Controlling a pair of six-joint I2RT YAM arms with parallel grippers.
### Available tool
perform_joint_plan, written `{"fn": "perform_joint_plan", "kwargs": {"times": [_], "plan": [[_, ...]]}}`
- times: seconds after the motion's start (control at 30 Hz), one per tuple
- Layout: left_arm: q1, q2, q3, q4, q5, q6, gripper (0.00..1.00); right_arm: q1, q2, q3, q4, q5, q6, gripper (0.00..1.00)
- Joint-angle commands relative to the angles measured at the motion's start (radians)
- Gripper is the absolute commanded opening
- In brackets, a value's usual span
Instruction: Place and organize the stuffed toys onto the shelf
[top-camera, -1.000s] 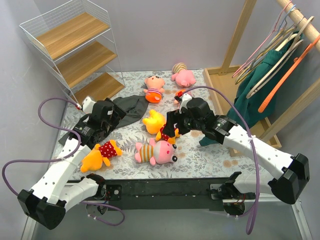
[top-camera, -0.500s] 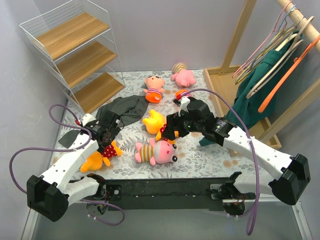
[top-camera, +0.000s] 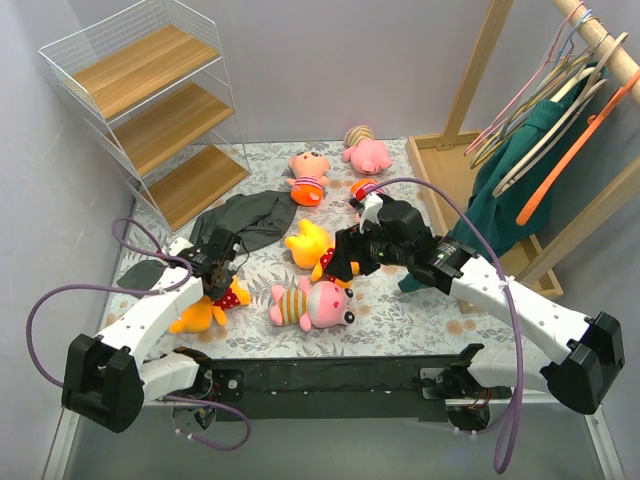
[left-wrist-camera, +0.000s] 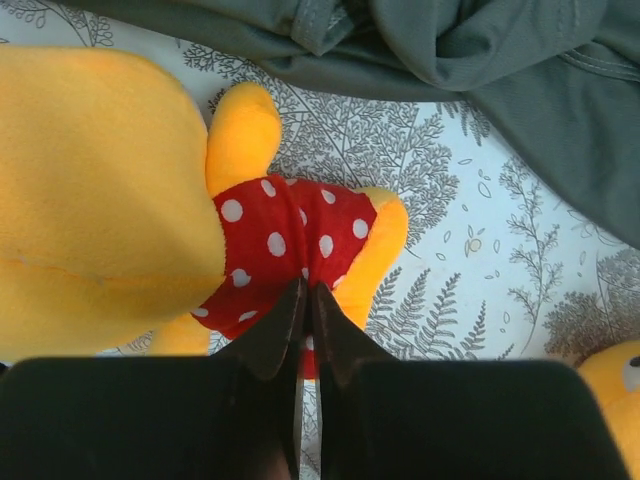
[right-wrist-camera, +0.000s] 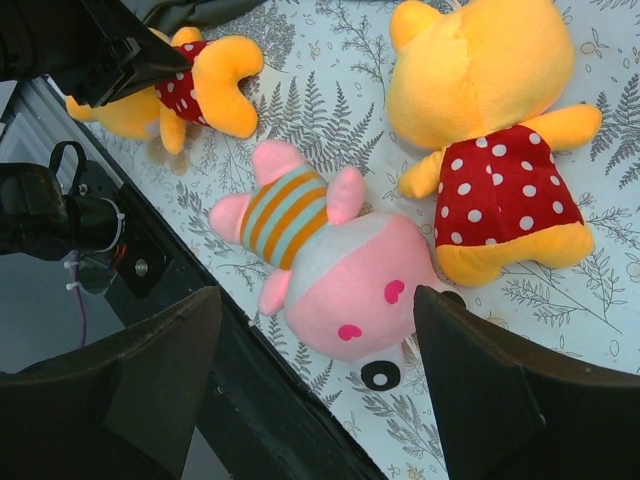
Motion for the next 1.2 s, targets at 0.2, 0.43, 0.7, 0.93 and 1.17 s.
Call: {"fn": "perform_joint_plan", "kwargs": {"times": [0.2, 0.43, 0.7, 0.93, 1.17], "plan": [[0.003, -0.124, 0.179, -0.012, 0.013, -0.022, 0.0, 0.003, -0.02, -0.003, 0.119, -0.065, -0.003, 0.84], [0.003, -0.212, 0.3, 0.144, 0.209, 0.128, 0.0, 0.005, -0.036, -0.081, 0.434, -0.151, 0.027, 0.83], [0.003, -0.24, 0.432, 0.323, 0.416, 0.116, 0.0, 0.008, 0.012, -0.201, 0.962, -0.097, -0.069, 0.88], [0.003, -0.252, 0.457, 0.489, 0.6, 0.035, 0.0, 0.043, 0.137, -0.157, 1.176, 0.006, -0.118, 0.92], [0.003, -0.272, 0.41, 0.558, 0.659, -0.024, 0.0, 0.102, 0.244, -0.064, 1.238, 0.161, -0.195, 0.93]]}}
